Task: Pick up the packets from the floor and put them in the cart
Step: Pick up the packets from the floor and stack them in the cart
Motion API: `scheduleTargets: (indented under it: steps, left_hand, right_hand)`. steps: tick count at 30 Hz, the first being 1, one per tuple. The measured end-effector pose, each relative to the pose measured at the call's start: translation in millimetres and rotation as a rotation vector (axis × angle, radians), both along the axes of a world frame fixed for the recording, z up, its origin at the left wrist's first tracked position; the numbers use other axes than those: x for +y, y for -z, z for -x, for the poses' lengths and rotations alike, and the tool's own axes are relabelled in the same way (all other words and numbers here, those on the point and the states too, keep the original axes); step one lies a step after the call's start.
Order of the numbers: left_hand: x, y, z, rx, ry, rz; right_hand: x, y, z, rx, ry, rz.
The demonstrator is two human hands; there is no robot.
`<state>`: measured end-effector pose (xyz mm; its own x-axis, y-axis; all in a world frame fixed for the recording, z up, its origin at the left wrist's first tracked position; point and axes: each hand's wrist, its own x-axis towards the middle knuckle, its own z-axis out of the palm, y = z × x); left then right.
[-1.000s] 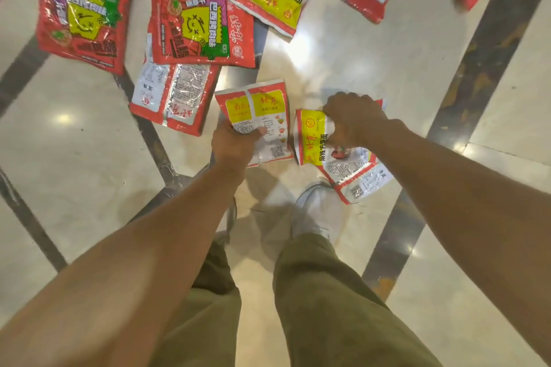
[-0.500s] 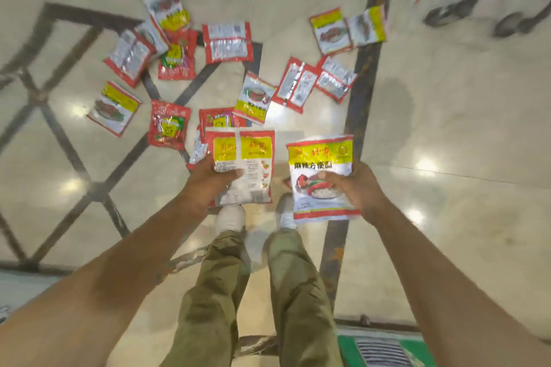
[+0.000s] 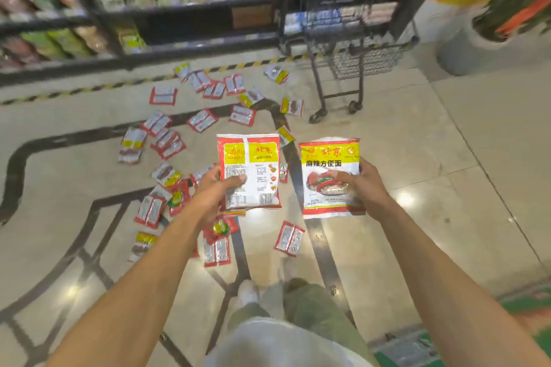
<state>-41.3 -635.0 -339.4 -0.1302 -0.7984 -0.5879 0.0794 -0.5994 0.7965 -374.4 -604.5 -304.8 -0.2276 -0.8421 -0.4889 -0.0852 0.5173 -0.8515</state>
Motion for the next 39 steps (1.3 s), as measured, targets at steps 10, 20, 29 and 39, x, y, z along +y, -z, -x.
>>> scheduleTargets:
  steps: [10, 20, 29, 39]
  left_hand:
    - [-87, -74, 149, 0.001, 0.104, 0.123]
    - [-194, -100, 380, -0.022, 0.094, 0.124]
    - [-287, -110, 498, -0.043, 0.026, 0.153]
    - [-444, -79, 529, 0.024, -0.070, 0.105]
  right_hand:
    - [-27, -59, 147, 0.010, 0.227, 0.206]
    - [-136, -61, 370, 0.013, 0.243, 0.217]
    - [-239, -62, 491, 0.005, 0.235, 0.237]
    - [-415, -40, 518, 0.014, 0.159, 0.204]
